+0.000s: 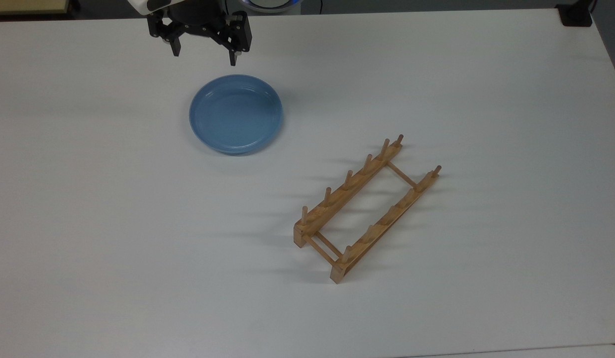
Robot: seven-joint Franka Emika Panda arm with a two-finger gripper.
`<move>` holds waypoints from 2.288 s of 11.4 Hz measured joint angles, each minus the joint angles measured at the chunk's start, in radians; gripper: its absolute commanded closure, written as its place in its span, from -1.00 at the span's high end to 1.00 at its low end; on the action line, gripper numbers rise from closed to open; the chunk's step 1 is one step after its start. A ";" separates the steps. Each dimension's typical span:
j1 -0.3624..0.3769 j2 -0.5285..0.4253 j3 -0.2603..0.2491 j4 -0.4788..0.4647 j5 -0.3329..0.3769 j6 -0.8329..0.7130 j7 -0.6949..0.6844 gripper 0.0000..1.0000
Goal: Place plate in plate rack
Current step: 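Move the gripper down toward the rim of the light blue plate, then close the gripper on the plate rim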
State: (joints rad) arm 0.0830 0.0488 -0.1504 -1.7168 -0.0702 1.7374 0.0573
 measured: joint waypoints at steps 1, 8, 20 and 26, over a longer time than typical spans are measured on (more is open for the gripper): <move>0.000 0.000 0.000 0.000 0.000 0.000 0.000 1.00; -0.002 0.068 0.005 -0.003 0.000 0.000 -0.159 1.00; -0.081 0.348 -0.008 -0.009 0.091 0.184 -0.407 0.46; -0.081 0.381 -0.008 -0.053 0.065 0.211 -0.461 -0.75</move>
State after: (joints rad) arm 0.0022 0.4295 -0.1588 -1.7694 -0.0057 1.9488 -0.4041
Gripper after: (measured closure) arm 0.529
